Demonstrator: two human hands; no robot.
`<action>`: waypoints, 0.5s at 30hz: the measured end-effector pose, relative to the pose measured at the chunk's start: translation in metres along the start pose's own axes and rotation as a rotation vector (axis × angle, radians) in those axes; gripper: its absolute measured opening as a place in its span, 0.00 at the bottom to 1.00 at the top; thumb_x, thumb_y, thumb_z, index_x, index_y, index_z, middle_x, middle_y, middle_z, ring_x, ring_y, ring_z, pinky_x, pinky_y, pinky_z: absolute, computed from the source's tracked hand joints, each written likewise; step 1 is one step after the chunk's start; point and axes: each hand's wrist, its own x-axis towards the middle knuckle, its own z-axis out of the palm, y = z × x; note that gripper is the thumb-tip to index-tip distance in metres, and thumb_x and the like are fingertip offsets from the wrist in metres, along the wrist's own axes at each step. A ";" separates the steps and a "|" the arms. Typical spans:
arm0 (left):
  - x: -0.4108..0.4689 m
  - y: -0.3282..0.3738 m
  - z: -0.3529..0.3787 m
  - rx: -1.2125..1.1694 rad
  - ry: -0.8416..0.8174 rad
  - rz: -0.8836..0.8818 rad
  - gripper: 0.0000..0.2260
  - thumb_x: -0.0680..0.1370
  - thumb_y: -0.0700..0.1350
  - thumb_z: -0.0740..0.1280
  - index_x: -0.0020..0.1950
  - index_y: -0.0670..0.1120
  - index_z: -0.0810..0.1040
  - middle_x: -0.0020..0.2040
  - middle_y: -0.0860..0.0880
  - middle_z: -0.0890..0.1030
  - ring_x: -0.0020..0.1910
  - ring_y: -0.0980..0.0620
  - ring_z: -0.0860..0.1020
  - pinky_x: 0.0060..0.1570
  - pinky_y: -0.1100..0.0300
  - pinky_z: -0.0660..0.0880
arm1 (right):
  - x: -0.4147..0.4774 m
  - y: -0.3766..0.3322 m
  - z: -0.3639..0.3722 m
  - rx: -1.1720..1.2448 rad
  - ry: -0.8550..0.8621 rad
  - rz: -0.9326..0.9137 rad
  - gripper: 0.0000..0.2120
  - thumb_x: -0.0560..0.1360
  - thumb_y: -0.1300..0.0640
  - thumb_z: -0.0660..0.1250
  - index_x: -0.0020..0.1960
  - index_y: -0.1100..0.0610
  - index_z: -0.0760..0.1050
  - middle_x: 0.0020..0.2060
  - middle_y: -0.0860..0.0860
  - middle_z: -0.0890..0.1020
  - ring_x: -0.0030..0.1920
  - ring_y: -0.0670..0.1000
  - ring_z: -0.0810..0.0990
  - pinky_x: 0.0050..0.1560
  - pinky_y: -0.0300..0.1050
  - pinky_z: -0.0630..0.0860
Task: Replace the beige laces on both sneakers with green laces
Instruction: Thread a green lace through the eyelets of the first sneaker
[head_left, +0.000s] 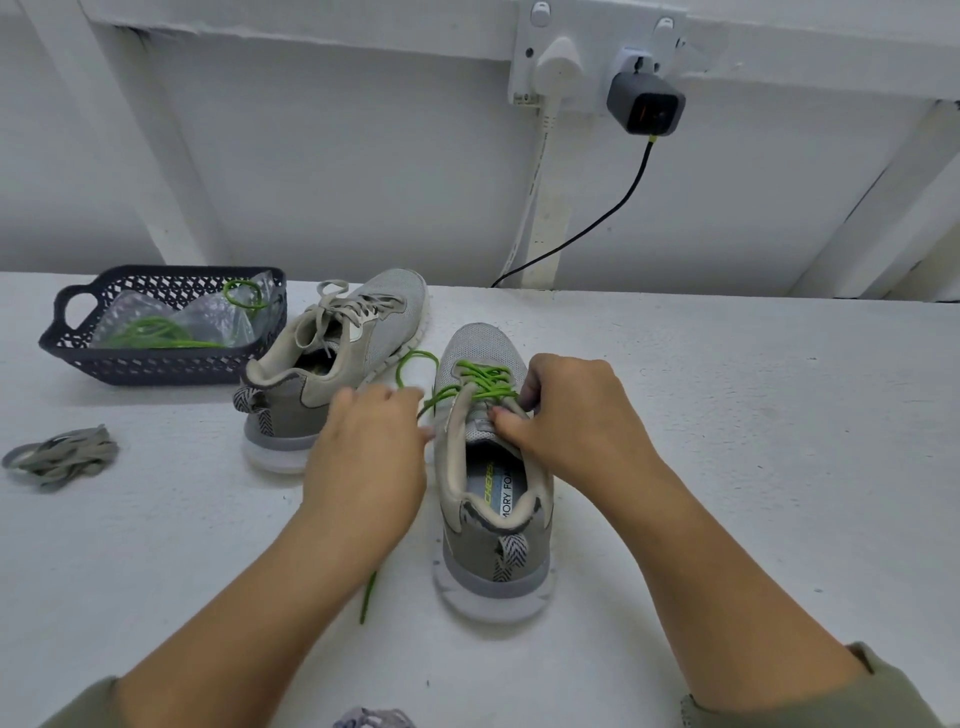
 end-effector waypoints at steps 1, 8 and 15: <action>0.007 0.000 0.001 -0.097 0.095 0.094 0.07 0.74 0.42 0.72 0.52 0.45 0.82 0.44 0.45 0.81 0.46 0.41 0.74 0.43 0.50 0.72 | 0.000 0.000 0.001 0.007 -0.003 0.003 0.12 0.71 0.46 0.71 0.38 0.50 0.71 0.36 0.49 0.79 0.41 0.51 0.76 0.39 0.45 0.74; -0.003 -0.013 0.011 0.126 -0.288 -0.135 0.07 0.79 0.47 0.63 0.52 0.49 0.79 0.48 0.47 0.78 0.53 0.46 0.73 0.42 0.58 0.68 | 0.001 0.002 0.004 0.073 -0.006 0.048 0.13 0.69 0.46 0.72 0.35 0.49 0.70 0.34 0.47 0.78 0.39 0.50 0.77 0.36 0.44 0.74; 0.013 -0.008 0.011 -0.077 -0.026 0.035 0.03 0.77 0.41 0.67 0.47 0.47 0.81 0.43 0.48 0.79 0.49 0.44 0.73 0.42 0.53 0.70 | 0.000 0.001 0.005 0.137 0.002 0.087 0.13 0.68 0.48 0.73 0.33 0.50 0.70 0.30 0.44 0.76 0.37 0.47 0.76 0.33 0.43 0.72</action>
